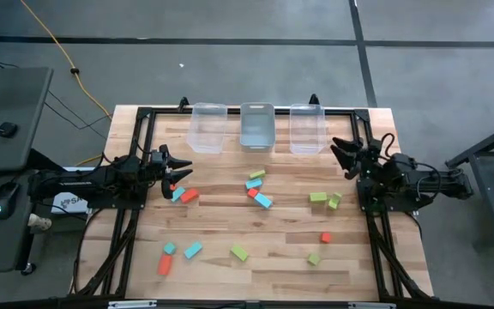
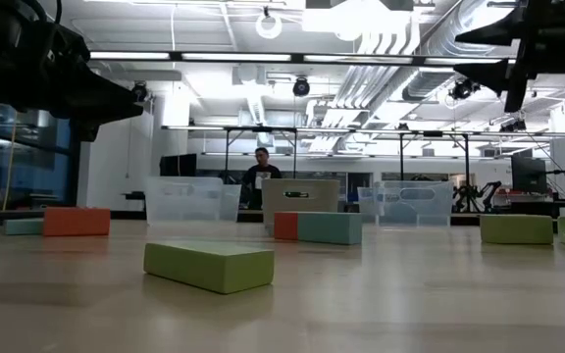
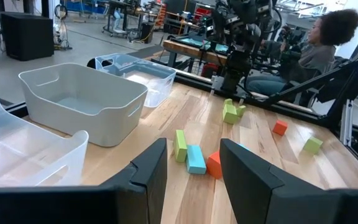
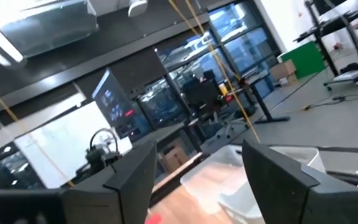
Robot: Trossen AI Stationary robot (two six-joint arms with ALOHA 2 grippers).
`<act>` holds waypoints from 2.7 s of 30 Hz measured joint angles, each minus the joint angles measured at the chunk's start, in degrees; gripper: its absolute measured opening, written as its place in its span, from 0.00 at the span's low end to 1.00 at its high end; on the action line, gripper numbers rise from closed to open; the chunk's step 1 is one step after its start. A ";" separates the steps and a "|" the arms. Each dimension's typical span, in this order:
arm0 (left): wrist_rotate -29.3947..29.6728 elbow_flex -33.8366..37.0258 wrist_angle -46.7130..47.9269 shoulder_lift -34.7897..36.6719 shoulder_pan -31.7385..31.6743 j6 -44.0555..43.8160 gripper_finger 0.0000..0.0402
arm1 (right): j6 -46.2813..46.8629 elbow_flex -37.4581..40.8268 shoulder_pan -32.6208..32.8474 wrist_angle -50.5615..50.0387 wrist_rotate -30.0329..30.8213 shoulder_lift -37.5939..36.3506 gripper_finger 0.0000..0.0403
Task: Sort & place blocks by color
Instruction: Put the green block into the right transparent bin
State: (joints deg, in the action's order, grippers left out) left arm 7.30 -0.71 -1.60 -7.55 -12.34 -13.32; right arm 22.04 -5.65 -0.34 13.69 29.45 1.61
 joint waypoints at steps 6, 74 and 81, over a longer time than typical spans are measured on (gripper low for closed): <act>-0.01 0.00 0.00 0.02 0.00 0.00 0.32 | -4.44 -7.05 -0.01 -4.30 1.07 1.22 0.64; 0.71 0.02 -5.97 0.02 0.00 -7.65 0.32 | -9.70 -38.33 6.51 -62.94 -28.24 79.20 0.65; 0.78 0.02 -5.93 0.01 0.00 -7.61 0.32 | -9.64 -38.33 6.49 -61.83 -28.03 83.58 0.65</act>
State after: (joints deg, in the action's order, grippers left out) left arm 8.08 -0.69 -7.53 -7.54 -12.34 -20.93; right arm 12.40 -43.98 6.15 -48.14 1.42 85.18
